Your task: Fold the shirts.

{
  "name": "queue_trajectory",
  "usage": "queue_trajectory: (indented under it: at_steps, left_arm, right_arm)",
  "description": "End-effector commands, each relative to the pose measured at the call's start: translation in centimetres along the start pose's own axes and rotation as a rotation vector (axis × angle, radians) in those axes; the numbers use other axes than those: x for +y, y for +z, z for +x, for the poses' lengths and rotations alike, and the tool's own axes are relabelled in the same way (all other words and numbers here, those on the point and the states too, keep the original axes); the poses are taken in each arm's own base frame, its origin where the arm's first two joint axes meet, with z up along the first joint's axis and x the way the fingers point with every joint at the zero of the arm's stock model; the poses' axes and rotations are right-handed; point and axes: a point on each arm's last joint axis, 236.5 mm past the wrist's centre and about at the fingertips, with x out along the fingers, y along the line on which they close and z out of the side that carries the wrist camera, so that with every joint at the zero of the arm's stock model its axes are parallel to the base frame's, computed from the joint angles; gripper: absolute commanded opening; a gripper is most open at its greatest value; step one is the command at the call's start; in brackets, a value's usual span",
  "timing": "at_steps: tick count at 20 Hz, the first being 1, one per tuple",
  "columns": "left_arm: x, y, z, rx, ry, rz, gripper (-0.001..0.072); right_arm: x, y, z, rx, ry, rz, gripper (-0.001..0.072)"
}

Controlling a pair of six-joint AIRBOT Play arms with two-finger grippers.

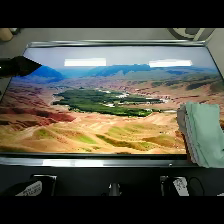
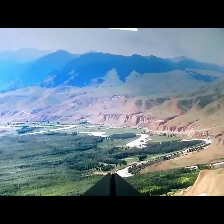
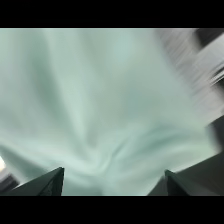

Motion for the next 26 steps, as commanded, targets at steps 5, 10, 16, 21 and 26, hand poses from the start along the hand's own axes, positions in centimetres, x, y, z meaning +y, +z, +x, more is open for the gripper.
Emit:
queue_trajectory:
  at_steps: [5, 10, 16, 21, 26]
  left_arm:
    - [4.8, 2.4, 1.0, -0.066, 0.399, 0.169, 0.0024]
    - [9.2, -7.5, 8.3, 0.397, 0.681, 0.255, 0.0191]
    - [8.2, -19.4, 7.6, 0.782, 0.575, 0.095, 0.0448]
    - [7.5, -15.6, 7.4, 0.601, 0.560, 0.070, 0.0447]
    - [7.7, -15.7, 7.6, 0.608, 0.563, 0.067, 0.0447]
  right_arm:
    - [1.1, 21.9, -24.2, -0.859, -0.404, -0.398, 0.0589]
    - [24.1, 19.0, -12.5, -0.534, 0.082, -0.715, 0.0588]
    - [32.7, 5.7, -0.5, 0.152, 0.226, -1.041, 0.0626]
    - [34.0, 6.4, -0.1, 0.099, 0.230, -1.039, 0.0625]
    - [33.9, 6.4, -0.1, 0.100, 0.228, -1.039, 0.0625]
